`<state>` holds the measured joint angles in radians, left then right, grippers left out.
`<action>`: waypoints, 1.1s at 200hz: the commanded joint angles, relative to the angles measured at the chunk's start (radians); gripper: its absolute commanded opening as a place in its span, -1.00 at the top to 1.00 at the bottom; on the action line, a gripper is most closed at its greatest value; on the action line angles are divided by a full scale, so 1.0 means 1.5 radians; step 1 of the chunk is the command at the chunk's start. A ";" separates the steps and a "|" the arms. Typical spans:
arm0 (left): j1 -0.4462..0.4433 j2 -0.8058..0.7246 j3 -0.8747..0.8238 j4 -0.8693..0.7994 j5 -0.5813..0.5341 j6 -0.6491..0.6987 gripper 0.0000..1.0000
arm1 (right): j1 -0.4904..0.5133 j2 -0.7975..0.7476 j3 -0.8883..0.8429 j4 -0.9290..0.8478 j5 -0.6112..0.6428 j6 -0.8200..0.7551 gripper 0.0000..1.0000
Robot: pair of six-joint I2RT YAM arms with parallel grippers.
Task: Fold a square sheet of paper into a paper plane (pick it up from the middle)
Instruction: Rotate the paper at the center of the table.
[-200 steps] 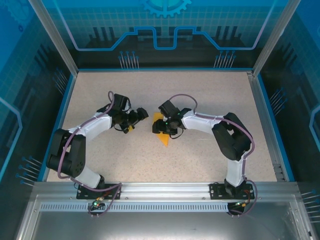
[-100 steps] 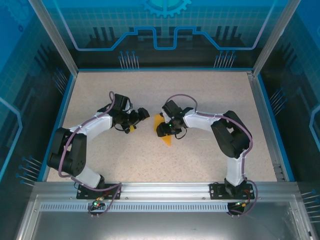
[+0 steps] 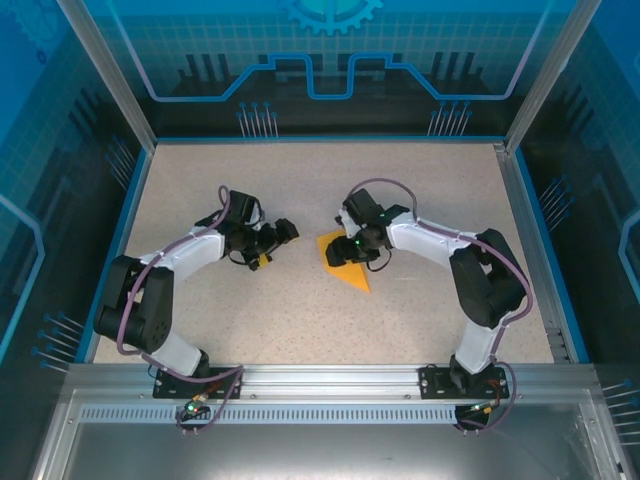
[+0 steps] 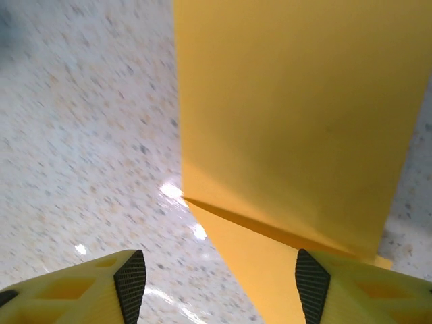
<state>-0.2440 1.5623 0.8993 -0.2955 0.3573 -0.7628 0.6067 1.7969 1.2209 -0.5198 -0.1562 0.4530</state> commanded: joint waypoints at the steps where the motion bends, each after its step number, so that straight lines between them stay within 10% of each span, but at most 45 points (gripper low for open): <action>1: 0.006 -0.016 -0.014 0.013 0.016 -0.019 -0.96 | 0.021 0.016 0.053 0.017 0.059 0.097 -0.29; 120: 0.006 -0.027 -0.025 -0.001 -0.023 -0.032 -0.97 | 0.056 0.227 0.197 -0.037 -0.022 0.089 -0.21; 220: 0.006 -0.012 -0.022 0.012 0.013 -0.025 -0.97 | 0.007 -0.006 0.039 0.070 -0.032 0.120 -0.23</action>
<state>-0.2440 1.5433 0.8680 -0.2840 0.3386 -0.7883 0.6563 1.9224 1.3609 -0.4522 -0.1989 0.6212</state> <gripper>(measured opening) 0.985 0.609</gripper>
